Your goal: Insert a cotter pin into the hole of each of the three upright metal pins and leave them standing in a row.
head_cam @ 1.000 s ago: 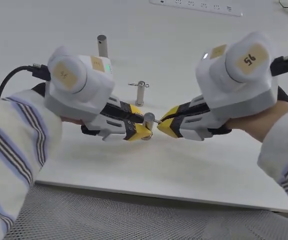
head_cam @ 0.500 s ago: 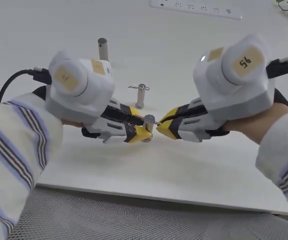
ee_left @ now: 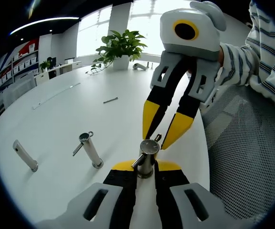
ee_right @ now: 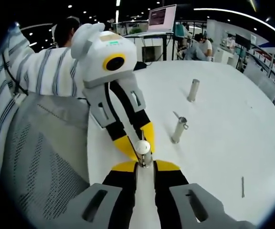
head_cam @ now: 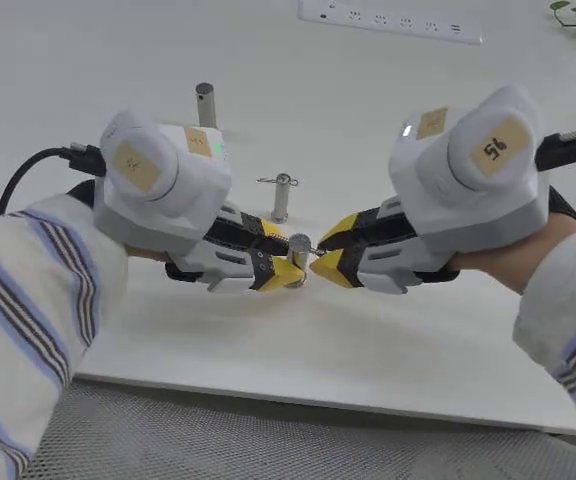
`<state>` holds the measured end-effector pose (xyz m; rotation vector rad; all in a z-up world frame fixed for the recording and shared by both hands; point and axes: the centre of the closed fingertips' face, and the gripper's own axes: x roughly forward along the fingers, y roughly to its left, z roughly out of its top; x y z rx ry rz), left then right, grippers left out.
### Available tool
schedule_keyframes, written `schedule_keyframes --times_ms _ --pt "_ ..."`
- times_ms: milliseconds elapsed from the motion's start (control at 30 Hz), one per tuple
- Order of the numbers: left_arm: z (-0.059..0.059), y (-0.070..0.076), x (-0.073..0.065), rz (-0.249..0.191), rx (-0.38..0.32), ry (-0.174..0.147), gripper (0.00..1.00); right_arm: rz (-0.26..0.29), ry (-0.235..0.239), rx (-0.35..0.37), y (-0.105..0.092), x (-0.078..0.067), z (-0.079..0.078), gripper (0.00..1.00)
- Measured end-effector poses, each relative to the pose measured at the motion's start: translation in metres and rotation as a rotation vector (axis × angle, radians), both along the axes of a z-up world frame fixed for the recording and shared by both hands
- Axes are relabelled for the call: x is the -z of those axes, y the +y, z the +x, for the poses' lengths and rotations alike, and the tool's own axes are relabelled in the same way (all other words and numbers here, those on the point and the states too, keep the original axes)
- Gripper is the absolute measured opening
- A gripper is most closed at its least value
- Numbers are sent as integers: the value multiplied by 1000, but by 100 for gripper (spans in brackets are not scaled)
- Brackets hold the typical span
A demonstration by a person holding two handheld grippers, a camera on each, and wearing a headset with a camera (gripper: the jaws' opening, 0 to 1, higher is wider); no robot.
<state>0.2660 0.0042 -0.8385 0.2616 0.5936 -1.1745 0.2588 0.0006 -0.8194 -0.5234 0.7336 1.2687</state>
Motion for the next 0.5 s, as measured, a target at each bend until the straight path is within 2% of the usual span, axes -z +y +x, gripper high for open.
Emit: schedule_keyframes --times_ms 67,167,267,333,400,500 --pt "2 0 2 12 8 -20 16 0 -11 2 -2 -1 1 17" --pt "4 -1 2 8 15 -30 20 2 -17 5 -4 -2 3 18" --pt "6 -4 1 0 26 -47 20 2 -22 19 -9 -4 4 18" --pt "6 -5 1 -4 30 -42 20 7 -22 31 -11 -6 5 19" --pt "6 -7 2 -5 49 -57 20 9 -19 38 -13 -7 4 20" --pt "1 -11 3 -9 83 -52 13 9 -20 53 -19 -9 3 20"
